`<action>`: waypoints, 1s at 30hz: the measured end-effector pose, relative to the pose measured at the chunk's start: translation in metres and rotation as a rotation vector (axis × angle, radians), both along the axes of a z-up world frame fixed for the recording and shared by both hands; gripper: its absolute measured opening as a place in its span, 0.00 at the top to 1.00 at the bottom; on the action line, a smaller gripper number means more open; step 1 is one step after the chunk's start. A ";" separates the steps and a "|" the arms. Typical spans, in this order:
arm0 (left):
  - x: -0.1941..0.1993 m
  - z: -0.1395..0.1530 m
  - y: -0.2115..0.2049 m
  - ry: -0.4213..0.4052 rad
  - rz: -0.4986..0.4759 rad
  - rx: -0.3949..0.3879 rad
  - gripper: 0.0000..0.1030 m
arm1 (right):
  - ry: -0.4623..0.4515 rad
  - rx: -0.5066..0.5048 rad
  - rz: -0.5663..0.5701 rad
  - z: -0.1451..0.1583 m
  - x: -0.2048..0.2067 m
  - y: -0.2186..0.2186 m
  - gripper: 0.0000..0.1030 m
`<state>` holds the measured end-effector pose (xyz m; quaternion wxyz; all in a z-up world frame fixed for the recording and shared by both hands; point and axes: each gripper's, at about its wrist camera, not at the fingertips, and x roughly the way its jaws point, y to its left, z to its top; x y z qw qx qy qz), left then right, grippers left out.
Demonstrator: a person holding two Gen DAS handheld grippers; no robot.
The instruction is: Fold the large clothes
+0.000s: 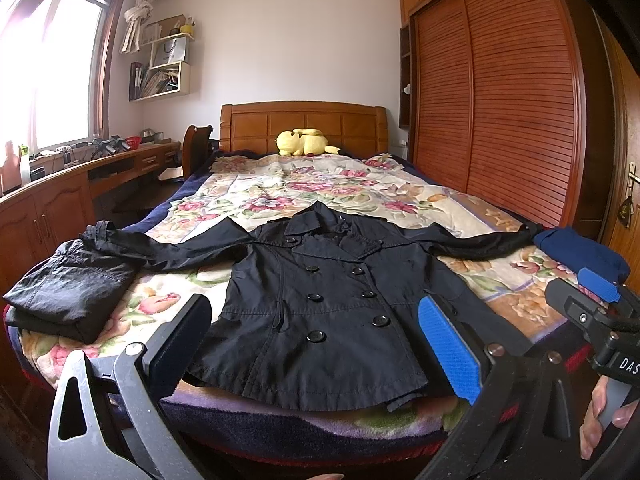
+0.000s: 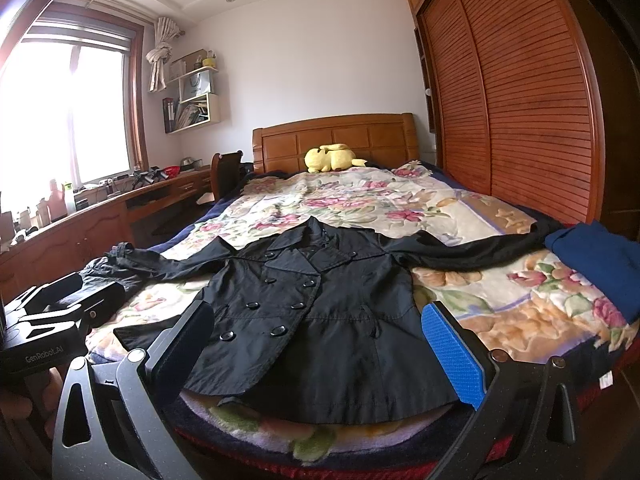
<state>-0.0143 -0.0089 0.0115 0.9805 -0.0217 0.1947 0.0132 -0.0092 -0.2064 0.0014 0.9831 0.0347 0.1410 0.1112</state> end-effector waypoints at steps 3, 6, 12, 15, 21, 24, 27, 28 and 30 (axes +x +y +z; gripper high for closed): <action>0.001 0.000 0.001 0.003 -0.001 0.000 0.00 | 0.001 -0.003 0.013 0.000 0.000 0.002 0.00; 0.006 -0.001 0.003 0.015 0.001 0.007 0.00 | 0.005 -0.010 0.047 0.000 0.005 0.006 0.00; 0.023 -0.012 0.021 0.025 0.028 0.028 0.00 | 0.015 -0.044 0.125 0.001 0.031 0.017 0.00; 0.034 -0.019 0.035 0.035 0.042 0.050 0.00 | 0.021 -0.060 0.163 -0.001 0.048 0.021 0.00; 0.062 -0.036 0.063 0.072 0.029 0.069 0.00 | 0.064 -0.082 0.243 -0.011 0.081 0.031 0.00; 0.078 -0.046 0.077 0.089 0.052 0.090 0.00 | 0.090 -0.094 0.277 -0.016 0.098 0.036 0.00; 0.095 -0.056 0.096 0.116 0.071 0.088 0.00 | 0.129 -0.079 0.339 -0.014 0.116 0.040 0.00; 0.103 -0.061 0.105 0.134 0.080 0.084 0.00 | 0.131 -0.085 0.349 -0.014 0.122 0.040 0.00; 0.114 -0.067 0.116 0.159 0.087 0.080 0.00 | 0.132 -0.102 0.359 -0.013 0.133 0.040 0.00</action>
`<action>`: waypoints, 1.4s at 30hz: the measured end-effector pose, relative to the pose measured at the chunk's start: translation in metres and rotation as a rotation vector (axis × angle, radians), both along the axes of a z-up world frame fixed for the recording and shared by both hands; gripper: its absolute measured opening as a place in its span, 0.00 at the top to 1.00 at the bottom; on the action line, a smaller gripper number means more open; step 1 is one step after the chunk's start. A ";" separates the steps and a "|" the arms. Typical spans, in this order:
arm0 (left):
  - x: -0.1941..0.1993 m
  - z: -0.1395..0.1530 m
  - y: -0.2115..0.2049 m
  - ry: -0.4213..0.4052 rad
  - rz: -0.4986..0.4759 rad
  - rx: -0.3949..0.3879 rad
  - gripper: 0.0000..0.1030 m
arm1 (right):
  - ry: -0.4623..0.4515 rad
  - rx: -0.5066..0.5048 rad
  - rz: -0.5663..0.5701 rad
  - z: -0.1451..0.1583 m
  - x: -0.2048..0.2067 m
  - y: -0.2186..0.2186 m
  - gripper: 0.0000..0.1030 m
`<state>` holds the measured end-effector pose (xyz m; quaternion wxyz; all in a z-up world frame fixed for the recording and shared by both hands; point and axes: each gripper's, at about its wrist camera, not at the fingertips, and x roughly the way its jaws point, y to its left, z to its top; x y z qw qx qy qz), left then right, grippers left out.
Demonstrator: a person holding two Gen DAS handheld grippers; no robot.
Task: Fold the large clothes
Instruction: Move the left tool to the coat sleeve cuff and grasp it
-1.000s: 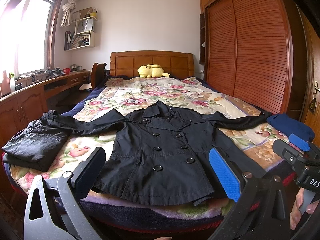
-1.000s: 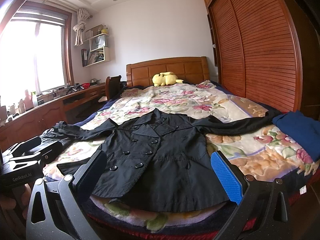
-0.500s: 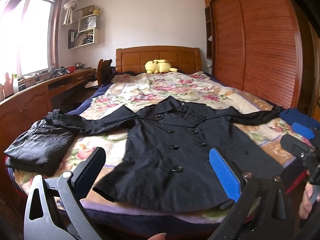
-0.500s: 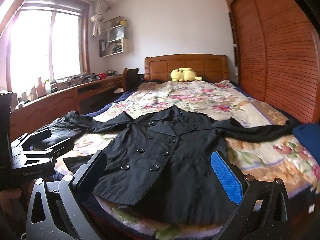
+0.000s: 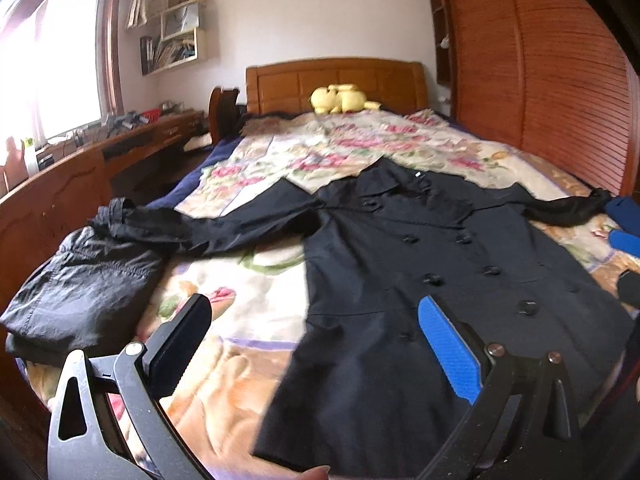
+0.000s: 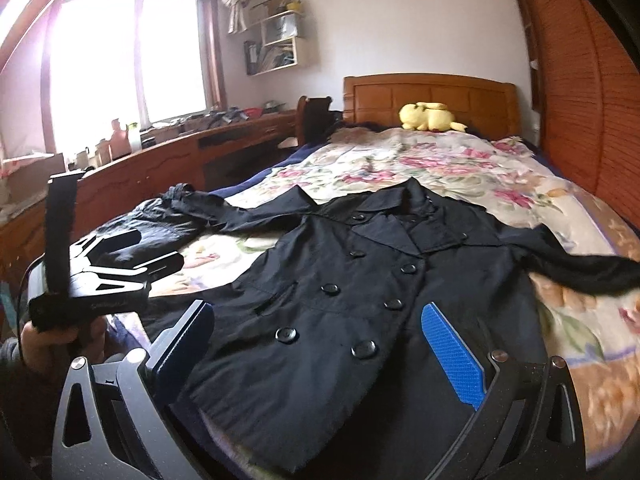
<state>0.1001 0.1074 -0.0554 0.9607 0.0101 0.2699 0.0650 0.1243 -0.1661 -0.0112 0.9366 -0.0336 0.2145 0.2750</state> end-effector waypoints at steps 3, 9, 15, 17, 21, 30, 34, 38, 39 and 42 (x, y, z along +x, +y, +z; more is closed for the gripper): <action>0.018 -0.007 0.020 0.032 0.015 -0.003 0.00 | -0.002 -0.020 0.005 0.002 0.017 0.005 0.00; 0.057 -0.004 0.061 0.053 0.055 0.003 0.00 | -0.001 -0.045 0.021 0.008 0.044 0.018 0.00; 0.099 -0.009 0.108 0.067 0.044 -0.038 0.00 | 0.021 -0.073 0.054 -0.001 0.078 0.041 0.00; 0.116 -0.014 0.126 0.084 0.061 -0.019 0.00 | 0.032 -0.082 0.063 -0.005 0.085 0.049 0.00; 0.142 -0.028 0.170 0.120 0.109 -0.060 0.05 | 0.063 -0.094 0.079 -0.011 0.104 0.065 0.00; 0.175 -0.045 0.250 0.217 0.229 -0.089 0.10 | 0.082 -0.108 0.118 -0.009 0.121 0.083 0.00; 0.186 -0.049 0.280 0.251 0.299 -0.174 0.15 | 0.081 -0.110 0.130 -0.008 0.125 0.086 0.00; 0.198 -0.059 0.296 0.305 0.361 -0.196 0.16 | 0.071 -0.116 0.131 -0.012 0.121 0.085 0.00; 0.201 -0.063 0.300 0.317 0.376 -0.209 0.16 | 0.073 -0.118 0.133 -0.013 0.121 0.086 0.00; 0.210 -0.069 0.310 0.331 0.408 -0.241 0.25 | 0.080 -0.123 0.135 -0.014 0.119 0.084 0.00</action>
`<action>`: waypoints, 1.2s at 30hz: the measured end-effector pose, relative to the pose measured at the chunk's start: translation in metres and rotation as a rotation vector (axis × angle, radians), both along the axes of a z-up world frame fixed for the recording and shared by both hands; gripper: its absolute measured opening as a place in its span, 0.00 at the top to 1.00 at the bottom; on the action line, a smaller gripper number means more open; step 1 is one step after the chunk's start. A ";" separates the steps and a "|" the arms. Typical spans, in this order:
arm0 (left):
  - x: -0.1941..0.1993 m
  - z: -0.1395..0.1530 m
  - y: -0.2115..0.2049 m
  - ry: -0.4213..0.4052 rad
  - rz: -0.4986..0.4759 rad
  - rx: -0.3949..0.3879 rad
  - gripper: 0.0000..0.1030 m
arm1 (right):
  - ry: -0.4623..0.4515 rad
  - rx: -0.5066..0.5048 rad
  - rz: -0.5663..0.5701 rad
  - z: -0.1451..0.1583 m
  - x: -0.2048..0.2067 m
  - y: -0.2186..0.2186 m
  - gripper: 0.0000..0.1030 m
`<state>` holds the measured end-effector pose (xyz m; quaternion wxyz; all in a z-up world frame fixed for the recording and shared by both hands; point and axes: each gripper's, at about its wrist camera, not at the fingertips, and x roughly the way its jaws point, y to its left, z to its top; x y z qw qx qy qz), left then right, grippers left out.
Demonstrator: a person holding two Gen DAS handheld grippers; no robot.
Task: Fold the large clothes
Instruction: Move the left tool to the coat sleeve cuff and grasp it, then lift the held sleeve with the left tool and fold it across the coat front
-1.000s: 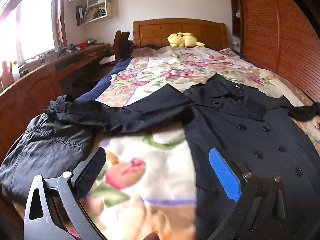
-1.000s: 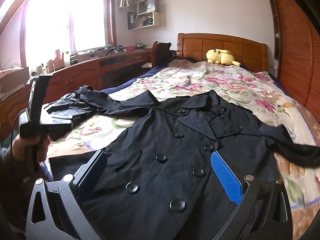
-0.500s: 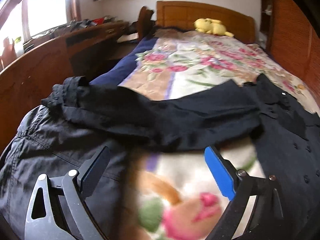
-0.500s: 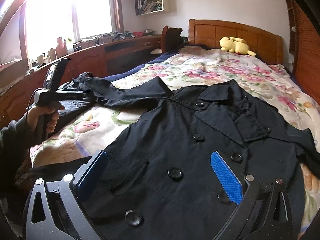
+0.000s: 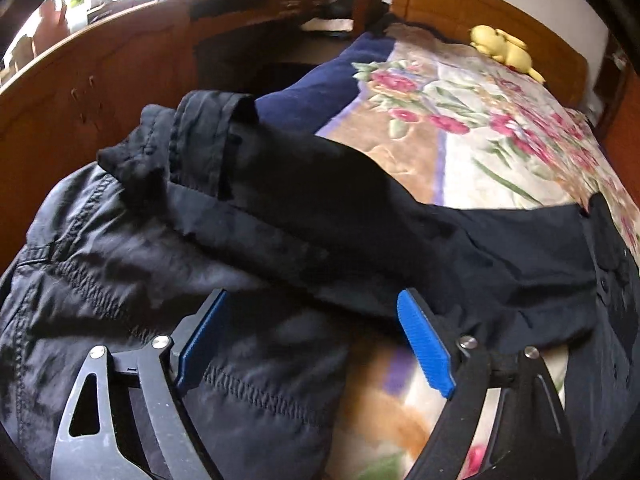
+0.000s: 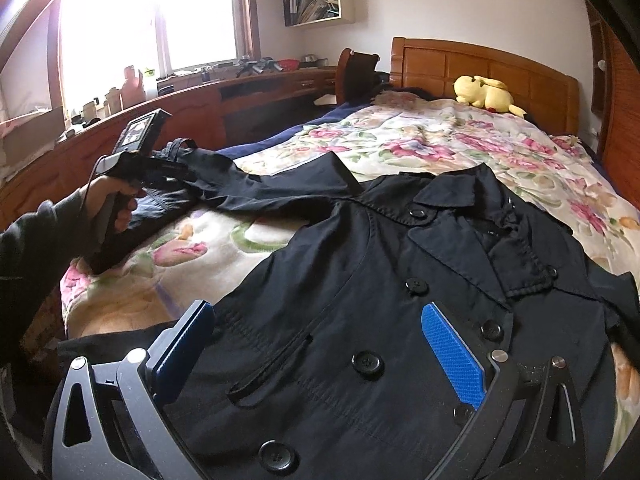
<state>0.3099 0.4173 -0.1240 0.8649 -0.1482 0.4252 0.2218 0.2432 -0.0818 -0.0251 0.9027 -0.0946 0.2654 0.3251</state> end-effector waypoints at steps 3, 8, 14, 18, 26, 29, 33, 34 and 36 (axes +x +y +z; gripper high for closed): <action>0.010 -0.003 0.013 0.020 0.042 -0.022 0.34 | 0.003 -0.002 -0.007 0.001 -0.004 -0.005 0.00; 0.013 -0.002 0.030 0.004 0.094 -0.043 0.59 | -0.001 -0.004 -0.033 0.002 -0.013 -0.018 0.00; 0.015 0.015 0.015 0.003 0.021 0.044 0.93 | 0.011 0.004 -0.069 0.001 -0.021 -0.034 0.00; 0.016 0.040 0.002 -0.043 -0.021 0.060 0.95 | 0.001 0.008 -0.091 0.004 -0.029 -0.044 0.00; 0.017 0.112 -0.098 -0.162 -0.226 0.151 0.95 | -0.028 0.025 -0.141 0.011 -0.053 -0.073 0.00; 0.018 0.133 -0.157 -0.194 -0.347 0.162 0.95 | -0.031 0.032 -0.173 0.013 -0.066 -0.087 0.00; 0.019 0.159 -0.221 -0.237 -0.459 0.163 0.95 | -0.061 0.016 -0.215 0.022 -0.087 -0.105 0.00; 0.019 0.165 -0.235 -0.248 -0.482 0.162 0.95 | -0.068 0.015 -0.227 0.025 -0.093 -0.111 0.00; 0.018 0.182 -0.267 -0.272 -0.539 0.154 0.95 | -0.080 0.020 -0.246 0.031 -0.103 -0.120 0.00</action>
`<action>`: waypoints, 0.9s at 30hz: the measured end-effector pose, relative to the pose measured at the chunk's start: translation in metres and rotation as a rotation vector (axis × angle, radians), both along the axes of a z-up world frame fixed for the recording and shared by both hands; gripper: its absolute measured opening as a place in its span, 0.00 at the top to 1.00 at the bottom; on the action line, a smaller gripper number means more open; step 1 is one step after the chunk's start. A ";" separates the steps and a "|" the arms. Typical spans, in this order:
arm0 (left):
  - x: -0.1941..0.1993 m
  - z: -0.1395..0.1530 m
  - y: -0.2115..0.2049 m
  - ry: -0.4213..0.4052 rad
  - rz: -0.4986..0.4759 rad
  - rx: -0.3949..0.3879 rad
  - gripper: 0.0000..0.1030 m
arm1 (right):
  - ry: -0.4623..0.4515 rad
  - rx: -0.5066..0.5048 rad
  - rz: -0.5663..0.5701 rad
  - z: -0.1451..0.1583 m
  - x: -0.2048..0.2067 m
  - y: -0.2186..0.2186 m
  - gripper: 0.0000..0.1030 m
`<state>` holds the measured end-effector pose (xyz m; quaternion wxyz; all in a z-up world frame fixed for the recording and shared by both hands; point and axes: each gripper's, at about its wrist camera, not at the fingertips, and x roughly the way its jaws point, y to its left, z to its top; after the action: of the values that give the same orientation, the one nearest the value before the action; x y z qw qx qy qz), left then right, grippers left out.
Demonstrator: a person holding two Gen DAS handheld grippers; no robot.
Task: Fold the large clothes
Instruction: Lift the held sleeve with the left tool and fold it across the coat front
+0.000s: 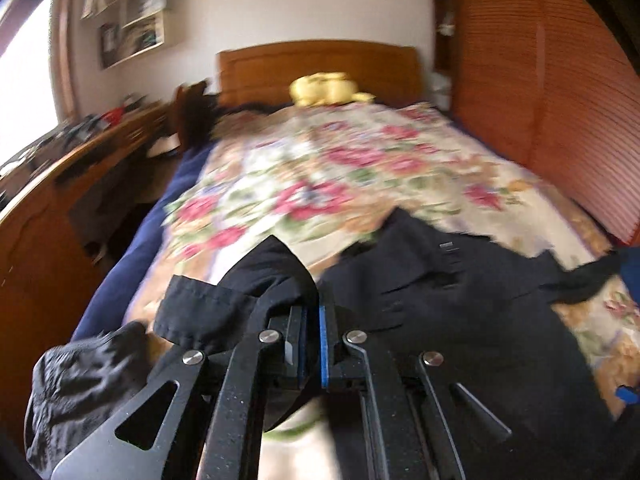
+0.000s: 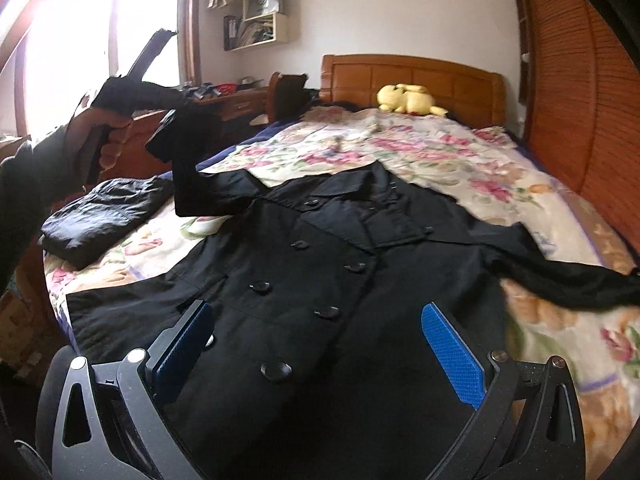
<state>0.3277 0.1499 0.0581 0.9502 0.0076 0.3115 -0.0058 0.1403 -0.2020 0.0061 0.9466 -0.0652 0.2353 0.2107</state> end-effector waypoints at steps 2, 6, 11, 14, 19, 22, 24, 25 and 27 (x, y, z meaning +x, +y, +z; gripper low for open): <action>0.001 0.011 -0.028 0.000 -0.060 -0.008 0.95 | -0.010 0.003 -0.019 0.005 -0.009 -0.007 0.00; -0.008 0.022 -0.076 0.024 -0.167 -0.034 0.95 | -0.023 0.010 -0.051 0.007 -0.026 -0.022 0.00; -0.025 0.013 -0.113 0.108 -0.296 -0.044 0.95 | -0.022 0.026 -0.069 0.005 -0.039 -0.032 0.00; -0.037 0.007 -0.123 0.138 -0.317 -0.006 0.88 | -0.017 0.037 -0.070 0.005 -0.041 -0.031 0.00; -0.065 -0.001 -0.119 0.129 -0.317 0.089 0.74 | -0.010 0.046 -0.055 0.005 -0.035 -0.029 0.00; -0.083 -0.005 -0.106 0.121 -0.295 0.121 0.72 | -0.007 0.047 -0.041 0.005 -0.030 -0.025 0.00; -0.092 -0.007 -0.101 0.126 -0.281 0.141 0.72 | -0.005 0.047 -0.031 0.003 -0.023 -0.022 0.00; -0.098 -0.009 -0.101 0.131 -0.284 0.160 0.72 | -0.002 0.044 -0.027 0.002 -0.020 -0.019 0.00; -0.110 -0.011 -0.100 0.134 -0.313 0.164 0.71 | 0.000 0.041 -0.019 0.001 -0.015 -0.015 0.00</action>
<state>0.2175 0.0494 0.0473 0.9111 0.1329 0.3683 -0.1285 0.1250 -0.2169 0.0073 0.9496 -0.0437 0.2316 0.2065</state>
